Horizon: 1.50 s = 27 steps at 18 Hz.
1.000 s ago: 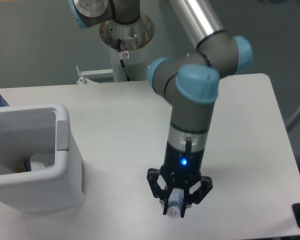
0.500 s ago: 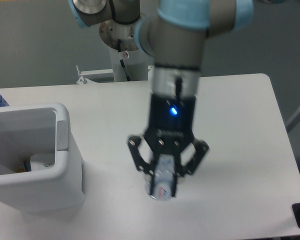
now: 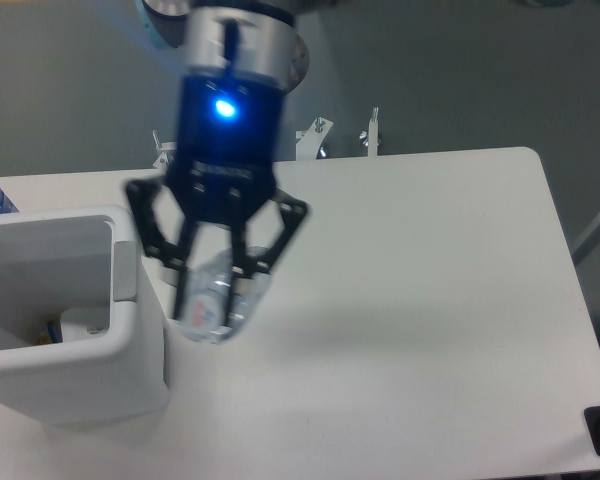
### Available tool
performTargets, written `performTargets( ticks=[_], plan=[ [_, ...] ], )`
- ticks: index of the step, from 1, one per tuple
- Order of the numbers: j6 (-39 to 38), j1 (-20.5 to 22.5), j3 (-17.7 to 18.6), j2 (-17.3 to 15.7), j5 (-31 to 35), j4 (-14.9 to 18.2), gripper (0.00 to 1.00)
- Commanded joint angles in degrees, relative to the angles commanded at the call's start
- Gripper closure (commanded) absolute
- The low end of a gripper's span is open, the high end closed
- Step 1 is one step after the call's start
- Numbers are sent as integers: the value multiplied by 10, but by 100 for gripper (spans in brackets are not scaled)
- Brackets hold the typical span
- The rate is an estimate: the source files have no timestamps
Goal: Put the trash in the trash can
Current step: 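Lift the bottle and carry it over the white bin, then lower the bottle into the bin and open the gripper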
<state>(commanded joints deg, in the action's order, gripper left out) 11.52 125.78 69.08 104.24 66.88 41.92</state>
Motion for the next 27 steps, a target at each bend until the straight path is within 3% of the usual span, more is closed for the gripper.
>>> performTargets(
  ticks=[7, 15, 21, 24, 25, 26, 27],
  plan=[
    [-11, -48, 3, -4, 1, 0, 72],
    [-119, -82, 5, -8, 4, 0, 70],
    [-121, -97, 18, 8, 4, 0, 69],
    [-114, -97, 22, 15, 3, 0, 54],
    [-108, -97, 22, 18, 3, -1, 43],
    [-97, -97, 21, 19, 4, -1, 14],
    [-81, -97, 22, 21, 5, 0, 1]
  ],
)
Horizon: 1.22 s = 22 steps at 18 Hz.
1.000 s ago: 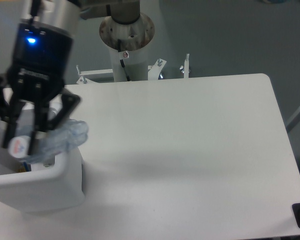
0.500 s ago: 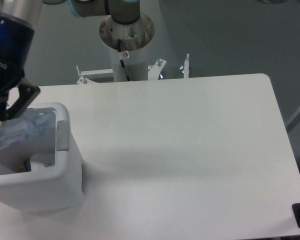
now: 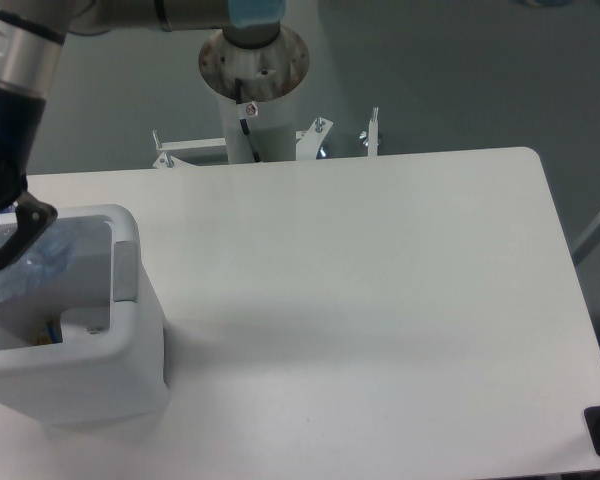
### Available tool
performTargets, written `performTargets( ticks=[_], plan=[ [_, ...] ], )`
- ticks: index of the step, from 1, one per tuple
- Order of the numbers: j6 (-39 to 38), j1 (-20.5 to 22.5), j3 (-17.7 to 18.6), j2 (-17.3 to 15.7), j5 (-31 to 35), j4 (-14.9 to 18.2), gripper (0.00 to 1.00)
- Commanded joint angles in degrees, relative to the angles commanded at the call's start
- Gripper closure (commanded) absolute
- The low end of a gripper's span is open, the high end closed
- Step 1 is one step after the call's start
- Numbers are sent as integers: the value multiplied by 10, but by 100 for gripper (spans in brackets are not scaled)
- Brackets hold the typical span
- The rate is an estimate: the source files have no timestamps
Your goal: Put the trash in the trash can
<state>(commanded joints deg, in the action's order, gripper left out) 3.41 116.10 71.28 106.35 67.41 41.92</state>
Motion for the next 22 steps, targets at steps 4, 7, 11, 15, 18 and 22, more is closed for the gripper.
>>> performTargets(
  ticks=[4, 7, 11, 15, 18, 22],
  plan=[
    [8, 0, 9, -9, -1, 0, 0],
    [4, 8, 14, -11, 0, 0, 0],
    [-6, 59, 32, -23, -3, 0, 0],
    [-18, 122, 34, -25, 0, 0, 0],
    [-5, 167, 52, -32, 24, 5, 0],
    [82, 199, 131, -52, 123, 6, 0]
  ],
)
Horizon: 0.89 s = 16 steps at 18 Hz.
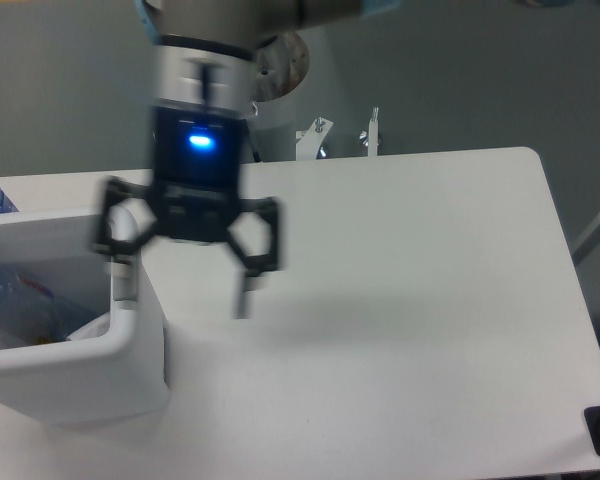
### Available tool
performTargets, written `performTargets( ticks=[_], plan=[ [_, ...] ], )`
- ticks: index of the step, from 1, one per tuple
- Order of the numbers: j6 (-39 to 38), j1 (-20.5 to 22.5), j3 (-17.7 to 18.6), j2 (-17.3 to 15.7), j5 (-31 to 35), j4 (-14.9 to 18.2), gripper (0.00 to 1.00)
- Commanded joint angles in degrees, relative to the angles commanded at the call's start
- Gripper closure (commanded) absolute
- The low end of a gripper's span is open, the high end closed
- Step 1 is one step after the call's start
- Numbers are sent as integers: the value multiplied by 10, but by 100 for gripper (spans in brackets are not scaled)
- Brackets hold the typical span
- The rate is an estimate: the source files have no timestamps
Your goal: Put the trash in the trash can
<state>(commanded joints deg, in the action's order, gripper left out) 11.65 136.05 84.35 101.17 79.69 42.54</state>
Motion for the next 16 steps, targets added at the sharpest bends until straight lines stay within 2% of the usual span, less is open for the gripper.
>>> performTargets(
  ticks=[2, 4, 7, 9, 11, 16],
  plan=[
    [71, 6, 34, -4, 71, 0, 0],
    [107, 6, 55, -14, 148, 1, 0],
    [143, 6, 65, -19, 238, 3, 0],
    [183, 12, 66, -20, 266, 7, 0],
    [225, 21, 64, -26, 268, 39, 0],
    [371, 57, 59, -63, 275, 147, 0]
  ],
)
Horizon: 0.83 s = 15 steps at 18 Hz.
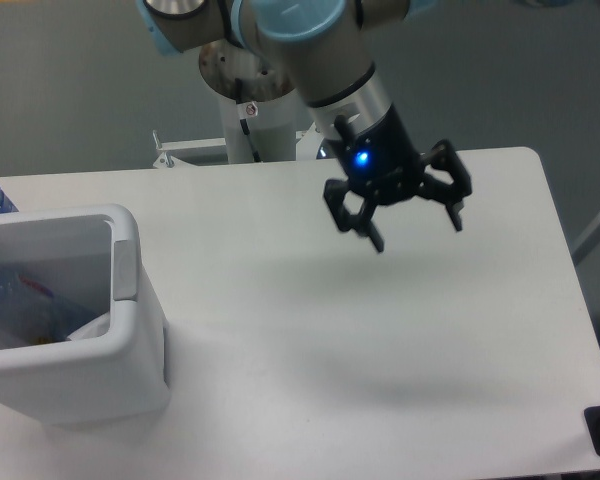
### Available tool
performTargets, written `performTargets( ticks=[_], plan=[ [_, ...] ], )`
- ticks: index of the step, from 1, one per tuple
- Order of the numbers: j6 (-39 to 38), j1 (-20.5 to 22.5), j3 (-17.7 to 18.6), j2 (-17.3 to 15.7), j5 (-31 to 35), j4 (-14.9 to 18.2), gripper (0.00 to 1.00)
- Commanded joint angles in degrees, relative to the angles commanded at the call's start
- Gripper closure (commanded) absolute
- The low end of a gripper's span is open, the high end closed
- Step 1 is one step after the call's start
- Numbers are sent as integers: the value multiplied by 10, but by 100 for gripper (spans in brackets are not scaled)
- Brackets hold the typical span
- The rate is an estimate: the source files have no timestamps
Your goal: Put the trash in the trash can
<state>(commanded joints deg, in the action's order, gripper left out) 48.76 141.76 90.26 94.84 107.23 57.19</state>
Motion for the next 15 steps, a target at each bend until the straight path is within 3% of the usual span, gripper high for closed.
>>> performTargets(
  ticks=[6, 15],
  plan=[
    [148, 34, -1, -39, -4, 99, 0],
    [166, 43, -4, -44, -12, 103, 0]
  ],
)
